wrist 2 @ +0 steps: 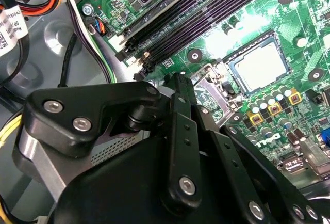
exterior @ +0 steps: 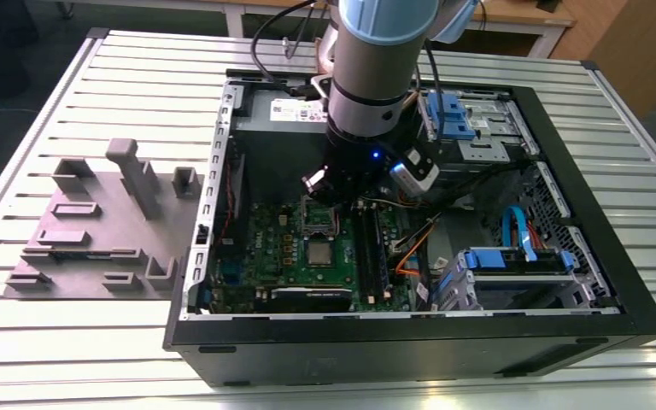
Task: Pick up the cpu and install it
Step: 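Close the cpu cover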
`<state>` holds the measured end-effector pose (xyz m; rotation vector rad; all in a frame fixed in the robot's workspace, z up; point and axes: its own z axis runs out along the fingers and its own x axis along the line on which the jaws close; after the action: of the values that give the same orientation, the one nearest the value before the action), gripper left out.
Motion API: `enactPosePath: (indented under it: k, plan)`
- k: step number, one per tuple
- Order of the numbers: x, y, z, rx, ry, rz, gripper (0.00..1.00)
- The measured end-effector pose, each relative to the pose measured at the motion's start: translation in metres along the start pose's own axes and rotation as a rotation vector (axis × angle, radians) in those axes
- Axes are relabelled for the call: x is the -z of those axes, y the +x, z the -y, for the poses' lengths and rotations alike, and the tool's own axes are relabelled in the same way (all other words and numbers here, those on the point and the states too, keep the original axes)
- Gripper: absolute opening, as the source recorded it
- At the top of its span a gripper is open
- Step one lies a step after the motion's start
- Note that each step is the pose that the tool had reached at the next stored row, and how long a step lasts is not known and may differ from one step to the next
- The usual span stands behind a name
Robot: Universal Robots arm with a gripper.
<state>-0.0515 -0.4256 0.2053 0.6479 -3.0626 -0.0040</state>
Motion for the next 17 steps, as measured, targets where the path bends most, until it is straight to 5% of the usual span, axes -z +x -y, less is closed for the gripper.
enactPosePath:
  k: [17]
  plan:
    - [0.0024,-0.0027,-0.0032,0.000,-0.0049,0.0023,0.10]
